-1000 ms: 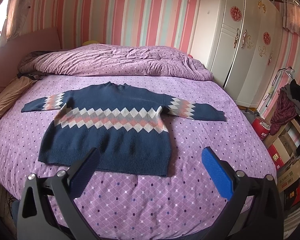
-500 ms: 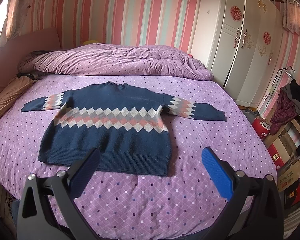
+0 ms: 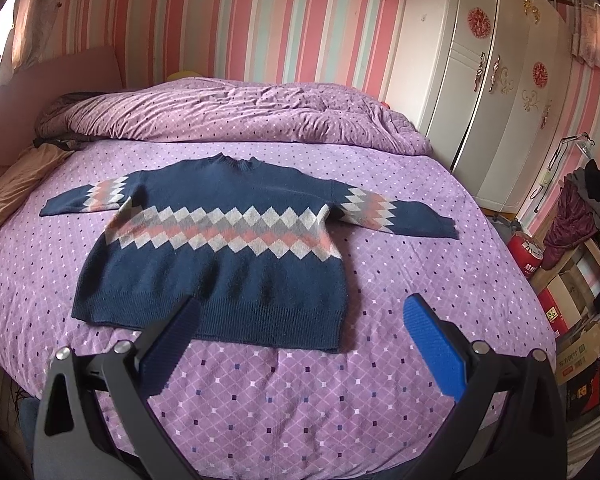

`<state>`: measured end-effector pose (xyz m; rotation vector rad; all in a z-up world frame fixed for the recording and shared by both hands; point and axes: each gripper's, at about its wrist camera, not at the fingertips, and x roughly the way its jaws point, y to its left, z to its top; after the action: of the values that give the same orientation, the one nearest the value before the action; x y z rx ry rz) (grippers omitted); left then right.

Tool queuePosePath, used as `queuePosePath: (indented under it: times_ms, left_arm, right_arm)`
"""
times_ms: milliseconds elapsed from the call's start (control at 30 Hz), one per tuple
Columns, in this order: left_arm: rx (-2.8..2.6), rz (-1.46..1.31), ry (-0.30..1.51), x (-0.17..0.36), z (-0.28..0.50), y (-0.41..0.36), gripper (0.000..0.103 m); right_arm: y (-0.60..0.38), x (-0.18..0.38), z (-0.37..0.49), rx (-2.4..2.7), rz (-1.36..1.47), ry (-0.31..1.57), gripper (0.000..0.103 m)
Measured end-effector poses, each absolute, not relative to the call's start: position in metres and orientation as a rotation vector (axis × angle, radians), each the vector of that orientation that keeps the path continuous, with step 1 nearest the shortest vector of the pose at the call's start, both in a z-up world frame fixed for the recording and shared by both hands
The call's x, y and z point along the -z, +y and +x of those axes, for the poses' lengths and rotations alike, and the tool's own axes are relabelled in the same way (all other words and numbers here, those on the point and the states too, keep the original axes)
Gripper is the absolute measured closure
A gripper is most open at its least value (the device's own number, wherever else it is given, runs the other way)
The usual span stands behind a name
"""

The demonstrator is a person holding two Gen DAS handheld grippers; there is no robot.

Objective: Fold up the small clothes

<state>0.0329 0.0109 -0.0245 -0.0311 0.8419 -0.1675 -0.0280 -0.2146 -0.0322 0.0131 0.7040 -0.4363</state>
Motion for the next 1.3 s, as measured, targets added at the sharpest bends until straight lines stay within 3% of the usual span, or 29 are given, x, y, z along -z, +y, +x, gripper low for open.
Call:
queuePosePath:
  times_ms: [300,600,900,1300]
  left_arm:
    - [0.076,0.037,0.835,0.045,0.087,0.021,0.003]
    - [-0.105,0.075,0.752,0.062,0.206,0.059,0.003]
    - [-0.059,-0.06,0.963,0.09,0.31,0.112,0.003]
    - [-0.12,-0.096,0.977,0.119,0.413,0.207,0.003]
  right_arm:
    - [-0.216,0.05,0.02,0.407,-0.013,0.724,0.001]
    - [-0.221,0.075,0.151,0.314,-0.04,0.726,0.001]
    - [-0.191,0.032,0.257,0.251,-0.06,0.676,0.001]
    - [-0.114,0.016,0.352,0.207,-0.087,0.722,0.001]
